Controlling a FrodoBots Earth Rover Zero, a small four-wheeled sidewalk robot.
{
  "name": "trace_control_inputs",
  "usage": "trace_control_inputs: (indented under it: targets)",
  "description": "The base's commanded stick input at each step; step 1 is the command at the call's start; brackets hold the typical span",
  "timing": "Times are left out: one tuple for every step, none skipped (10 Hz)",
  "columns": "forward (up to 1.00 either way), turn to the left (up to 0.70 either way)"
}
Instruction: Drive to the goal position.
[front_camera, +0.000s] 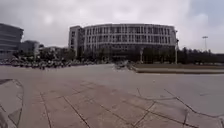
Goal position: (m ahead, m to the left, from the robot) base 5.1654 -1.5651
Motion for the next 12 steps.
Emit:
trace_control_inputs:
  targets:
    - [0.70,0.00]
    - [0.70,0.00]
    - [0.70,0.00]
    - [0.70,0.00]
    - [0.70,0.00]
    - [0.70,0.00]
    - [0.70,0.00]
    - [0.70,0.00]
    - [0.70,0.00]
    - [0.70,0.00]
    - [0.70,0.00]
    - [0.70,0.00]
